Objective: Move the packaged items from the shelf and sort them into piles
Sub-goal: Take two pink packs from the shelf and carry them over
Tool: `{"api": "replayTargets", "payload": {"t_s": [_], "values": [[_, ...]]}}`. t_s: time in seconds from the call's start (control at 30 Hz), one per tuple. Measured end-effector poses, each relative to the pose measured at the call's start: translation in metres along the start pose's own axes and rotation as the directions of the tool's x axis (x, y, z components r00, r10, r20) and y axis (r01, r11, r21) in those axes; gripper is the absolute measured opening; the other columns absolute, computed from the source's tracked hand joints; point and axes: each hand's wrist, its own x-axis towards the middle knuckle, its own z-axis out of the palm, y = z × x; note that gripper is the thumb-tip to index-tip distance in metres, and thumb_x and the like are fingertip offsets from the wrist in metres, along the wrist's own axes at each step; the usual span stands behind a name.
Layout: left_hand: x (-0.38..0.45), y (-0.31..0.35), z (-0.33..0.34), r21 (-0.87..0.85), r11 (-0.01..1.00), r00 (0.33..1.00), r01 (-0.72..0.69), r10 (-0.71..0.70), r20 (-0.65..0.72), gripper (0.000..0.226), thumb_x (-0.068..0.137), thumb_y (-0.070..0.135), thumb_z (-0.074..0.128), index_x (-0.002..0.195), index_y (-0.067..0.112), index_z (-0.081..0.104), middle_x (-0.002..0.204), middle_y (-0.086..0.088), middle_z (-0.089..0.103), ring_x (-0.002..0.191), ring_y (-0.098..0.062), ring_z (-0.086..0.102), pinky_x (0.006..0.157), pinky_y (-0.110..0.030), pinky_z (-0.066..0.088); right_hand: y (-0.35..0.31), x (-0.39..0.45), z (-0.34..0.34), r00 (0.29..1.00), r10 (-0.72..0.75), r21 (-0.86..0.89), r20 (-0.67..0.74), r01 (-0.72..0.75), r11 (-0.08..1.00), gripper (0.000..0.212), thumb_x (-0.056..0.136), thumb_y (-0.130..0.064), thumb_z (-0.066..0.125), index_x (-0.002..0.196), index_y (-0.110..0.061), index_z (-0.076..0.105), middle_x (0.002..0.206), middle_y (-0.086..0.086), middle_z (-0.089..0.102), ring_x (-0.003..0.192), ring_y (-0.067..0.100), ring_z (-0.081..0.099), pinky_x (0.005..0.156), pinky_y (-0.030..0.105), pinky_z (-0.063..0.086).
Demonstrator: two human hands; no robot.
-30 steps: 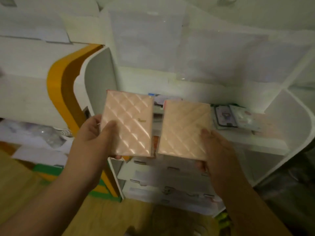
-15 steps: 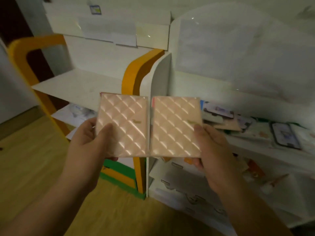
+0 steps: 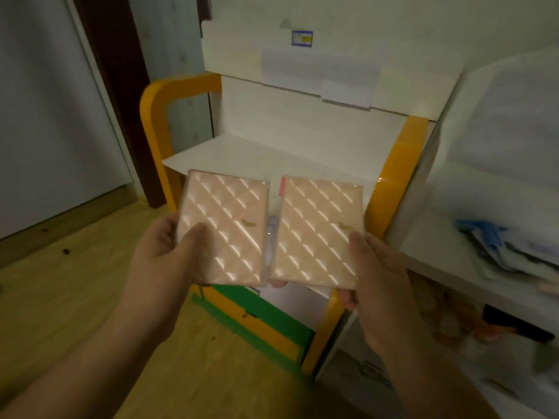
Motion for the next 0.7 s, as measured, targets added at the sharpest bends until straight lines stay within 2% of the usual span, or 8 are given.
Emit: {"api": "replayTargets", "payload": {"t_s": [0.13,0.27,0.33,0.4,0.5,0.6,0.63,0.7], "values": [[0.037,-0.003,-0.029,-0.013,1.000,1.000,0.009,-0.009,-0.011,0.018,0.098,0.023,0.056,0.114,0.022,0.063,0.097,0.002,0.073,0.080,-0.018,0.072,0.055,-0.025,0.053,0.005,0.013,0.049,0.999,0.022,0.007,0.046,-0.022,1.000,0.026,0.101,-0.036,0.049,0.094,-0.020,0.068,0.059,0.001,0.050,0.042,0.010,0.042,0.038,0.022,0.032],[0.074,-0.016,-0.035,-0.021,0.999,0.999,0.036,-0.036,0.003,0.016,0.097,0.023,0.056,0.111,0.023,0.062,0.096,0.003,0.073,0.080,-0.016,0.072,0.061,-0.031,0.055,0.009,0.038,0.076,0.997,0.074,-0.015,0.007,-0.074,0.997,0.022,0.100,-0.037,0.050,0.099,-0.023,0.067,0.075,0.003,0.058,0.052,0.010,0.052,0.040,0.024,0.038],[0.097,-0.024,-0.032,-0.019,0.999,0.999,0.048,-0.048,0.006,0.017,0.097,0.024,0.055,0.113,0.022,0.062,0.098,0.002,0.072,0.081,-0.017,0.072,0.061,-0.031,0.055,0.013,0.056,0.085,0.992,0.129,0.022,-0.018,-0.128,0.991,0.018,0.099,-0.037,0.052,0.102,-0.027,0.067,0.089,0.001,0.064,0.072,0.015,0.062,0.052,0.029,0.051],[0.124,-0.032,-0.024,-0.022,0.998,0.998,0.059,-0.059,0.011,0.021,0.097,0.024,0.055,0.118,0.020,0.060,0.100,0.000,0.072,0.082,-0.019,0.072,0.061,-0.031,0.056,0.017,0.080,0.093,0.990,0.137,0.034,-0.044,-0.136,0.990,0.014,0.098,-0.036,0.054,0.097,-0.031,0.067,0.092,-0.004,0.064,0.081,0.018,0.062,0.067,0.038,0.055],[0.170,-0.042,-0.011,0.020,0.999,0.998,0.050,-0.051,0.026,0.024,0.097,0.025,0.055,0.120,0.019,0.059,0.100,0.001,0.071,0.080,-0.019,0.072,0.057,-0.032,0.057,0.023,0.126,0.104,0.992,0.102,0.004,-0.075,-0.102,0.995,0.021,0.098,-0.041,0.052,0.108,-0.028,0.065,0.102,0.000,0.062,0.080,0.015,0.057,0.054,0.021,0.051],[0.218,-0.049,-0.004,0.059,0.998,0.999,0.032,-0.034,0.033,0.022,0.096,0.027,0.057,0.117,0.020,0.061,0.100,0.000,0.070,0.080,-0.021,0.071,0.053,-0.030,0.055,0.029,0.177,0.117,0.986,0.097,-0.022,-0.132,-0.101,0.995,0.026,0.097,-0.046,0.050,0.114,-0.031,0.064,0.110,-0.004,0.064,0.094,0.018,0.062,0.059,0.023,0.052],[0.235,-0.051,-0.003,0.068,0.997,0.999,0.037,-0.040,0.035,0.023,0.095,0.028,0.058,0.117,0.021,0.061,0.101,-0.001,0.070,0.081,-0.022,0.071,0.053,-0.030,0.054,0.030,0.193,0.121,0.986,0.095,-0.024,-0.134,-0.099,0.995,0.026,0.098,-0.045,0.049,0.113,-0.031,0.064,0.105,-0.006,0.065,0.092,0.016,0.064,0.059,0.023,0.052],[0.264,-0.052,-0.001,0.075,0.996,0.998,0.051,-0.053,0.033,0.025,0.095,0.028,0.058,0.119,0.021,0.060,0.104,-0.001,0.070,0.083,-0.021,0.071,0.055,-0.030,0.055,0.029,0.219,0.130,0.991,0.082,-0.031,-0.105,-0.086,0.996,0.028,0.100,-0.043,0.046,0.114,-0.026,0.064,0.098,-0.002,0.064,0.073,0.011,0.061,0.049,0.017,0.047]]}}
